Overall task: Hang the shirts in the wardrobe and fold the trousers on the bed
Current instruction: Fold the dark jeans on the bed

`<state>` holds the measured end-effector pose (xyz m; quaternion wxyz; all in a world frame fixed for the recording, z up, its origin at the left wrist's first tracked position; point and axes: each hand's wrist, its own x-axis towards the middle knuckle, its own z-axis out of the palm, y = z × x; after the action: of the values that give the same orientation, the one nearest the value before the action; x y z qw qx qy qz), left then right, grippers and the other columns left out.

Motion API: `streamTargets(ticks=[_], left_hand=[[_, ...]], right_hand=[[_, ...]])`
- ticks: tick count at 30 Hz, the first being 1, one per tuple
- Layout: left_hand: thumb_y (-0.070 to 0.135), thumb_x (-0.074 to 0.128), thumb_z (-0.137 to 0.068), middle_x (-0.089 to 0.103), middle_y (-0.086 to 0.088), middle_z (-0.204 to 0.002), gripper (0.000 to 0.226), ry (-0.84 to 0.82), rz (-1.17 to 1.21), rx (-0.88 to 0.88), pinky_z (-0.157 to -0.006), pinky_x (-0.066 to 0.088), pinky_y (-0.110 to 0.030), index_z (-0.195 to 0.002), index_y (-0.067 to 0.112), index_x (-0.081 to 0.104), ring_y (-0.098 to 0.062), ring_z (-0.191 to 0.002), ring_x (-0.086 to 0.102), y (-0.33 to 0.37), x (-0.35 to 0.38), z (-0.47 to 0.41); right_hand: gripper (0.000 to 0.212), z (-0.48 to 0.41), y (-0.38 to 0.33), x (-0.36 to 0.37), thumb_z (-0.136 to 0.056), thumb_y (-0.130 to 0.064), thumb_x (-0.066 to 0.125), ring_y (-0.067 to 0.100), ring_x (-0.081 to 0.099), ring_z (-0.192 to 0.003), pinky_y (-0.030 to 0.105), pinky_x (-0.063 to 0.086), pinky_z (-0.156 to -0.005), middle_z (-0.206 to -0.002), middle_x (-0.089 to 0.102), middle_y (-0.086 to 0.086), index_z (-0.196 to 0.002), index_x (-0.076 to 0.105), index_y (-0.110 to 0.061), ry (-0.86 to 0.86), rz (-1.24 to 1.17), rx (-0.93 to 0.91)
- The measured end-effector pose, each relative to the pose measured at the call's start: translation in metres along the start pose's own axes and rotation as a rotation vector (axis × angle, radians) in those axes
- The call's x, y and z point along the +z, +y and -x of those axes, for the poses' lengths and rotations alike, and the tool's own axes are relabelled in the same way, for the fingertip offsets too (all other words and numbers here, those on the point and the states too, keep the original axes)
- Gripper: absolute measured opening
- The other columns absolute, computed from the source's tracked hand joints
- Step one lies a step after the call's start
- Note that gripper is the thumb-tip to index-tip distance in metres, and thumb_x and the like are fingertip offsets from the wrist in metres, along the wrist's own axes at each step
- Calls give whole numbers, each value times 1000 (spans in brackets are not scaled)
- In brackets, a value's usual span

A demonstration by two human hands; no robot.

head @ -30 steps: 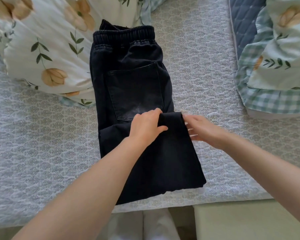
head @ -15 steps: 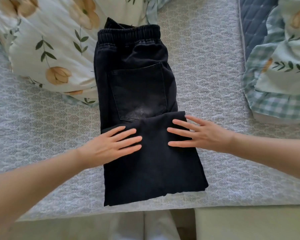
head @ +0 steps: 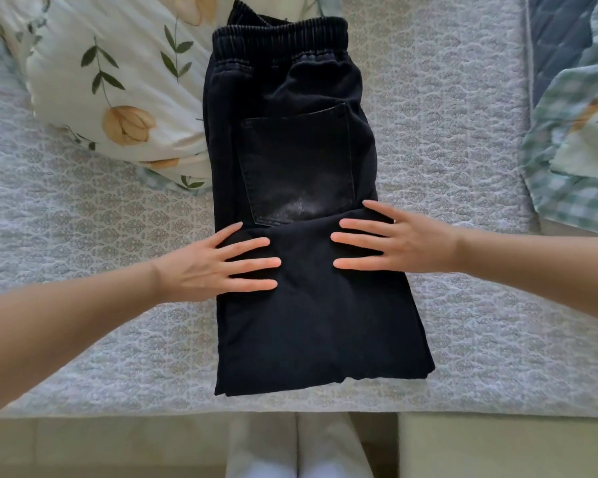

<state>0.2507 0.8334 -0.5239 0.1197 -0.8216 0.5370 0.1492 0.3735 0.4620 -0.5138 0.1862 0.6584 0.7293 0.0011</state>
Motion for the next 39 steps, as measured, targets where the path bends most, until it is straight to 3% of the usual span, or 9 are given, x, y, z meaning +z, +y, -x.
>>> streamTargets(ticks=[6,16,22,25,27,29,31,33,39], left_hand=[[9,43,-84,13,-2,-164,81,21,9,-41,-114,20,-66,-156,33,15,-37,-149,11,1,-5,-4],[13,67,-80,26,2,-160,86,-1,205,-119,-115,22,-62,-153,35,27,-32,-149,14,9,-32,-4],[18,57,-93,8,20,-162,76,-119,588,-65,-122,4,-50,-150,49,17,-11,-150,-12,27,-46,-2],[14,50,-99,18,29,-157,63,-116,961,-147,-123,1,-35,-143,54,31,6,-147,-5,50,-60,-5],[7,47,-101,36,31,-148,53,-137,1403,-297,-119,15,-24,-137,46,47,13,-142,14,59,-68,-3],[10,46,-103,54,16,-139,38,-132,1879,-447,-108,36,-22,-133,30,57,1,-135,41,61,-64,4],[29,49,-103,59,0,-136,31,4,2198,-719,-103,46,-39,-132,23,58,-22,-131,52,57,-56,10],[33,49,-101,64,-2,-130,34,188,2451,-918,-97,48,-47,-131,20,57,-25,-121,61,49,-61,10],[31,55,-98,69,2,-121,25,604,2255,-1263,-89,53,-35,-123,25,58,-17,-105,69,45,-75,-14]], right_hand=[[75,-4,6,-1,-89,-5,50,34,28,-143,58,24,-113,-157,25,15,-154,19,-25,2,-57,-3],[72,-1,13,-35,-85,1,38,32,32,-142,57,28,-113,-152,38,11,-151,31,-26,-112,-256,15],[76,11,-10,-56,-82,2,48,26,35,-141,51,31,-113,-149,43,6,-149,33,-30,-142,-437,-4],[79,22,-28,-62,-90,2,53,9,19,-146,38,15,-121,-155,32,-9,-150,25,-40,-210,-735,41],[64,30,-36,-69,-96,-9,55,-6,21,-140,17,15,-117,-148,35,-24,-145,34,-46,-271,-1102,211],[46,36,-41,-72,-96,-10,58,-10,45,-122,9,32,-102,-134,54,-22,-135,55,-33,-249,-1498,471],[30,38,-42,-72,-93,-18,64,9,60,-104,23,46,-90,-124,66,12,-121,65,-6,-215,-1831,831],[59,42,-40,-67,-82,-55,63,20,66,-95,32,53,-84,-115,68,19,-112,65,-4,-207,-1966,1156],[46,28,-32,-66,-99,-55,36,17,68,-101,36,56,-84,-114,70,-2,-123,59,-23,86,-2163,1516]])
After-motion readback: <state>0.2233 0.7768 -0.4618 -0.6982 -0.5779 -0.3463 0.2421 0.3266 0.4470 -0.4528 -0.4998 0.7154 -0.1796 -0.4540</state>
